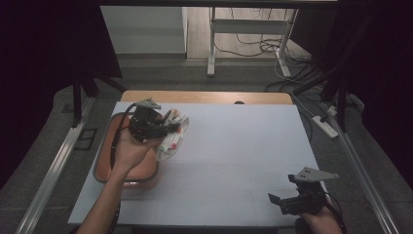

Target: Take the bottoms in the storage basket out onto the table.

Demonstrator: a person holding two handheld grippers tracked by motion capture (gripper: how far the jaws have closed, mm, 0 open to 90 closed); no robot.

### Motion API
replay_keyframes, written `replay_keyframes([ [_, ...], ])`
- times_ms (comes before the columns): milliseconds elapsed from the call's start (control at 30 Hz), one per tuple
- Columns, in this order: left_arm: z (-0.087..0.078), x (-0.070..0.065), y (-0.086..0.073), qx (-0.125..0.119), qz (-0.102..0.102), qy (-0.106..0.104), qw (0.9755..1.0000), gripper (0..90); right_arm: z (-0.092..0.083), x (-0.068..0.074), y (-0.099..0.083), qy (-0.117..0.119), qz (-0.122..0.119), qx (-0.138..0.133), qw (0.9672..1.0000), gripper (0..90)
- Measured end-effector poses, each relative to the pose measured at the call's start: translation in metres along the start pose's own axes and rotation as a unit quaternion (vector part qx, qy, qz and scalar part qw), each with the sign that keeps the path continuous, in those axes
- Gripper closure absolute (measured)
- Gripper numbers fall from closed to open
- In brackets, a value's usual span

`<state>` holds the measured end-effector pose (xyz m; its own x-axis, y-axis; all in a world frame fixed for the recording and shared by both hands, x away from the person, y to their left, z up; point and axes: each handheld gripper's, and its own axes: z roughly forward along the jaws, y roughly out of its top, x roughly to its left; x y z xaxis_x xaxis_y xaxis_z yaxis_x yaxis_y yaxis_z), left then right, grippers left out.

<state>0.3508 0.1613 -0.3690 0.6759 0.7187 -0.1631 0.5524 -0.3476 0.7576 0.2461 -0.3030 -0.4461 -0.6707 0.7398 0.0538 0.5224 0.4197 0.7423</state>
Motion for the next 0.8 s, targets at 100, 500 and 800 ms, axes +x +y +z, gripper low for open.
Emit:
replay_keyframes([
  [100,0.003,-0.002,0.002,0.0,0.002,-0.005,1.0,68.8,0.0,0.0,0.0,0.0,0.001,0.0,1.0,1.8],
  [500,0.028,-0.019,0.015,0.004,0.026,-0.023,0.9994,68.8,0.0,0.0,0.0,0.001,0.004,-0.002,1.0,1.8],
  [800,0.047,-0.028,0.018,0.011,0.046,-0.028,0.9985,68.6,0.0,-0.001,0.0,0.001,0.002,-0.003,1.0,1.8],
])
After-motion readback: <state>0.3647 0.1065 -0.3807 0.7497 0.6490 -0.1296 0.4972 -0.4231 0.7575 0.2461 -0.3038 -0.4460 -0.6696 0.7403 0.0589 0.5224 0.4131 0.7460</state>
